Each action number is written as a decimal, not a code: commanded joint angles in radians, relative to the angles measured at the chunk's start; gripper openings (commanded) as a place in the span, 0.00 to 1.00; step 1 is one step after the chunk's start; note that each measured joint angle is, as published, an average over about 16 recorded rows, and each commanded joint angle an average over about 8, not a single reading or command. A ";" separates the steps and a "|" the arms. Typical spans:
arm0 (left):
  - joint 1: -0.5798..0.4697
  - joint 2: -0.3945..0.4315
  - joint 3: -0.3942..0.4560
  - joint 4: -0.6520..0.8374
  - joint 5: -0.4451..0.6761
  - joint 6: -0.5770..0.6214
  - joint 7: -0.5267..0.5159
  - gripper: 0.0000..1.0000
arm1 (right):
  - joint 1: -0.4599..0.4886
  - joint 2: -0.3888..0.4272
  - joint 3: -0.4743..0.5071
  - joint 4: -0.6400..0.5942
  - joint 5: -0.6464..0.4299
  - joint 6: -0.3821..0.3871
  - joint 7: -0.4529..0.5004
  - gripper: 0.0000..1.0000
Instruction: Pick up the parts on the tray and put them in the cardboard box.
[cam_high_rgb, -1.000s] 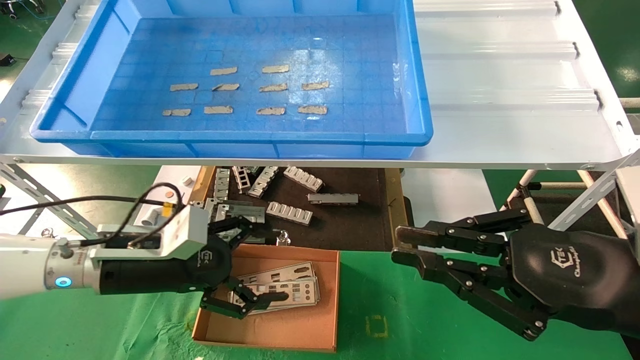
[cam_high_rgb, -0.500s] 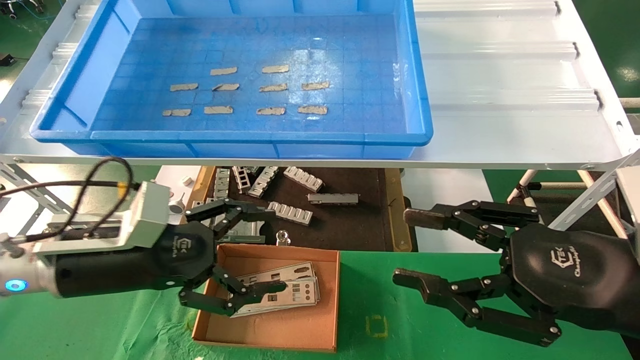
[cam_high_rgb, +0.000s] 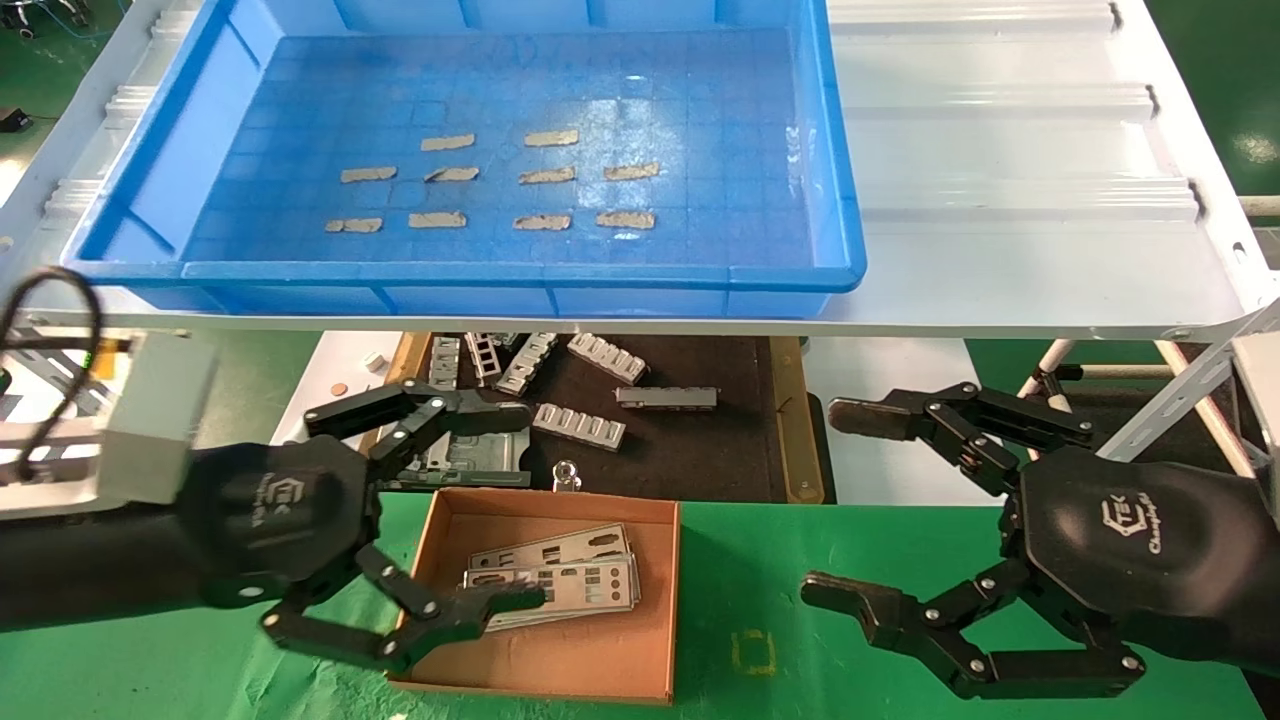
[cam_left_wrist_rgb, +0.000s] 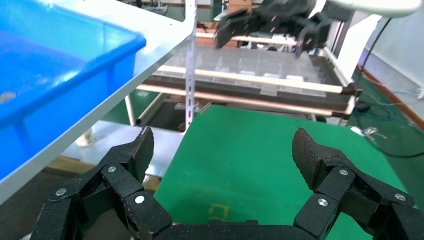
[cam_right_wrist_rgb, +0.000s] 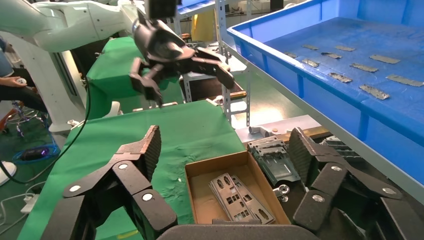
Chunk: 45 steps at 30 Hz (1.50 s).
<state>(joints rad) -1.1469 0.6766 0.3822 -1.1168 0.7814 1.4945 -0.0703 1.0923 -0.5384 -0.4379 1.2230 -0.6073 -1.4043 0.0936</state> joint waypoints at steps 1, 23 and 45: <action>0.016 -0.014 -0.022 -0.037 -0.011 0.000 -0.026 1.00 | 0.000 0.000 0.000 0.000 0.000 0.000 0.000 1.00; 0.081 -0.073 -0.115 -0.186 -0.059 0.002 -0.125 1.00 | 0.000 0.000 0.000 0.000 0.000 0.000 0.000 1.00; 0.074 -0.067 -0.104 -0.169 -0.052 0.001 -0.118 1.00 | 0.000 0.000 0.000 0.000 0.000 0.000 0.000 1.00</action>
<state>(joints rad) -1.0732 0.6101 0.2779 -1.2861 0.7295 1.4953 -0.1884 1.0921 -0.5382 -0.4378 1.2228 -0.6072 -1.4040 0.0935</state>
